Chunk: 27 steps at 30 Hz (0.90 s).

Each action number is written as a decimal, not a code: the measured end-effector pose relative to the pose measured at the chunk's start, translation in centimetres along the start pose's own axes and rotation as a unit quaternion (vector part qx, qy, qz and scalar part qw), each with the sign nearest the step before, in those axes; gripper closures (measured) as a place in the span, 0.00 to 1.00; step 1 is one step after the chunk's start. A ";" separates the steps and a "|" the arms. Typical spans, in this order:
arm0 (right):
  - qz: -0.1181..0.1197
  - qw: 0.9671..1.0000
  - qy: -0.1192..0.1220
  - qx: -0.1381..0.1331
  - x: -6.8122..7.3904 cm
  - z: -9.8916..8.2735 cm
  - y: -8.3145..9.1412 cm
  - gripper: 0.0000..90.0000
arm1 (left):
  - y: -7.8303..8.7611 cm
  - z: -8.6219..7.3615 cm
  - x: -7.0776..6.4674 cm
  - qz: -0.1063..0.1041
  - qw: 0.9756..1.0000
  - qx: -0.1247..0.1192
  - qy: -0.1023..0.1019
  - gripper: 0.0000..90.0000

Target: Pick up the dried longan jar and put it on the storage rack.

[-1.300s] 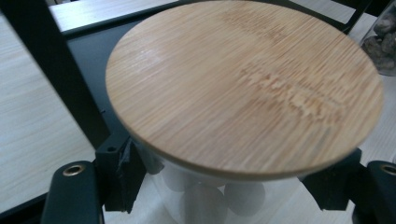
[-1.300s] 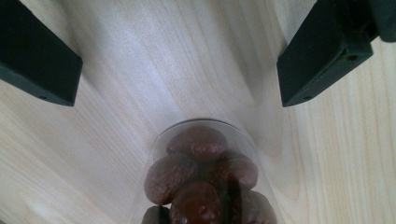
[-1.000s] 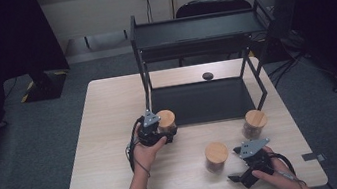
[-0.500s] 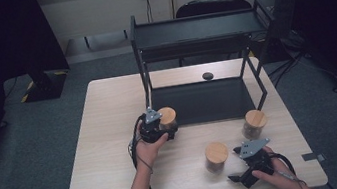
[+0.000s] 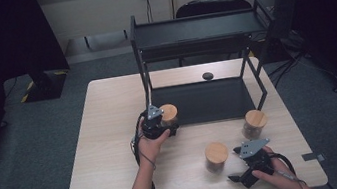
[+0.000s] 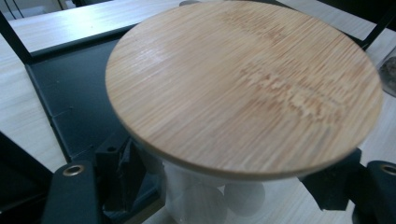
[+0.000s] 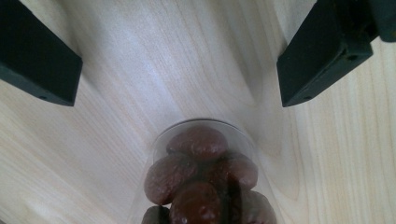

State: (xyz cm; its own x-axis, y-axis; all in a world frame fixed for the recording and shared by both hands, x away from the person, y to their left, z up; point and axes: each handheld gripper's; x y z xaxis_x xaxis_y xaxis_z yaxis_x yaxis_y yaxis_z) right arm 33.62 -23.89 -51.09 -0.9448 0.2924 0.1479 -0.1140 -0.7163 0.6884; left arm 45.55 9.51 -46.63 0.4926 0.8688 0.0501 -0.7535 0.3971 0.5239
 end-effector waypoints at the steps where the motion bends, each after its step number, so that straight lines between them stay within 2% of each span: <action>1: 0.000 1.000 0.000 0.000 0.0 0.0 0.0 0.00 | 0.0 0.0 -0.1 -0.001 1.000 -0.001 0.004 0.29; 4: 0.000 1.000 0.000 0.000 0.0 0.0 0.0 0.00 | 0.0 0.1 -0.2 -0.001 1.000 -0.002 0.009 0.29; 10: 0.000 1.000 0.000 0.000 0.0 0.0 0.0 0.00 | 0.0 0.2 -0.7 -0.007 1.000 -0.002 0.002 0.29; 15: 0.000 1.000 0.000 0.000 0.0 0.0 0.0 0.00 | -0.3 0.4 -1.0 -0.008 1.000 -0.002 0.013 0.29; 18: 0.000 1.000 0.000 0.000 0.0 0.0 0.0 0.00 | -0.2 0.5 -1.1 -0.010 1.000 -0.001 0.007 0.29; 27: 0.000 1.000 0.000 0.000 0.0 0.0 0.0 0.00 | -0.5 1.0 -1.6 -0.015 1.000 -0.003 0.011 0.29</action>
State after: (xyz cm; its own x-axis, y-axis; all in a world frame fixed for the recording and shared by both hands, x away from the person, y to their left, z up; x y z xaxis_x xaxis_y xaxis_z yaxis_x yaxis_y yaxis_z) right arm 33.62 -23.89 -51.09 -0.9447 0.2926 0.1478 -0.1142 -0.7164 0.6883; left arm 45.51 7.63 -46.13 0.5056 0.8626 0.0162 -0.7416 0.4250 0.5190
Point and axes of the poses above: each handheld gripper's, and its own axes: y roughly backward along the jaws, z roughly out of its top, x roughly to its left, and after that the axes turned 13 degrees about z, right-handed
